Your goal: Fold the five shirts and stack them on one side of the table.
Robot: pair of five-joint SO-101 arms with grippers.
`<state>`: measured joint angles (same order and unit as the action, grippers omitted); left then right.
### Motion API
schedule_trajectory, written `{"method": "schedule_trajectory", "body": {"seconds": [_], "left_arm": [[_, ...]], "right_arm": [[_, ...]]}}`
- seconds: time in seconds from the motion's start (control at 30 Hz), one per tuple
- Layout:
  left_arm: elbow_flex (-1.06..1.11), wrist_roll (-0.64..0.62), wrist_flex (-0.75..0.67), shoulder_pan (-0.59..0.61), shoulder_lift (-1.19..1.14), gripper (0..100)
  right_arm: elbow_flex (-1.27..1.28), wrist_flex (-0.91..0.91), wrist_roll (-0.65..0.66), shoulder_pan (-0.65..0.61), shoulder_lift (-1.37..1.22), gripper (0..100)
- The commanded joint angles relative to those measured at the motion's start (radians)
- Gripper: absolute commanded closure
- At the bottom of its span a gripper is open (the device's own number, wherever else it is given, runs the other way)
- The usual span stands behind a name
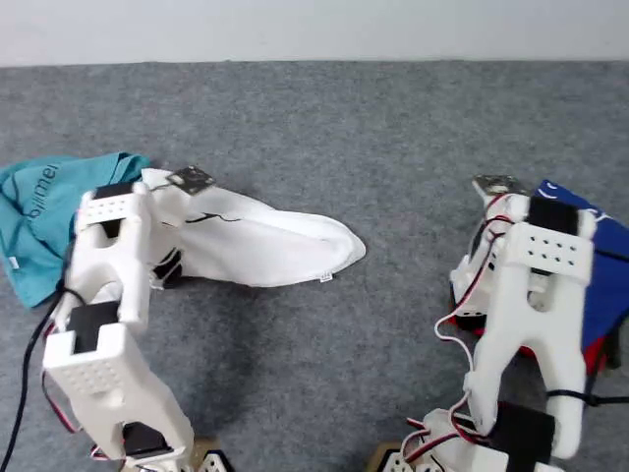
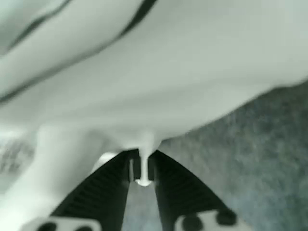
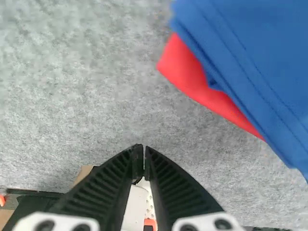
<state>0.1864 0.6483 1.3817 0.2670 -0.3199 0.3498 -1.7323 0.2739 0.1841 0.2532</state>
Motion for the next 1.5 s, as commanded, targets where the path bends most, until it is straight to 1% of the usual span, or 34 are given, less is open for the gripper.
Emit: {"method": "schedule_trajectory", "body": {"seconds": [0.0,0.13,0.2,0.3,0.47,0.63,0.7,0.83,0.9,0.93,1.1,1.2,1.27,1.47], "left_arm": [[-0.013,-0.005,0.086,0.000,0.230,99],[0.042,-0.009,0.167,0.012,0.465,99],[0.074,-0.009,0.198,0.048,0.565,99],[0.136,-0.005,0.206,0.127,0.683,99],[0.223,-0.005,0.201,0.261,0.772,99],[0.254,-0.005,0.204,0.382,0.790,99],[0.254,-0.005,0.206,0.428,0.790,99],[0.254,-0.005,0.207,0.506,0.790,99],[0.266,-0.005,0.209,0.519,0.790,99],[0.275,-0.006,0.209,0.519,0.790,99],[0.302,-0.009,0.206,0.520,0.790,99],[0.302,-0.011,0.207,0.520,0.790,99],[0.303,-0.011,0.207,0.520,0.790,99],[0.303,-0.011,0.201,0.520,0.790,99]], "right_arm": [[-0.011,-0.004,-0.009,-0.065,0.033,99.0],[-0.011,0.027,-0.006,-0.154,0.033,99.0],[-0.011,0.059,-0.006,-0.205,0.031,99.0],[-0.011,0.116,-0.005,-0.291,0.030,99.0],[-0.011,0.194,-0.005,-0.430,-0.038,98.7],[-0.063,0.259,-0.003,-0.489,-0.202,98.5],[-0.137,0.255,-0.003,-0.501,-0.271,95.7],[-0.310,0.213,-0.005,-0.530,-0.401,83.3],[-0.396,0.173,-0.005,-0.561,-0.463,79.5],[-0.437,0.154,-0.005,-0.579,-0.490,79.3],[-0.618,0.079,-0.012,-0.677,-0.613,79.4],[-0.683,0.056,-0.012,-0.736,-0.674,80.7],[-0.690,0.065,-0.012,-0.760,-0.711,82.4],[-0.695,0.143,-0.012,-0.762,-0.822,83.1]]}}
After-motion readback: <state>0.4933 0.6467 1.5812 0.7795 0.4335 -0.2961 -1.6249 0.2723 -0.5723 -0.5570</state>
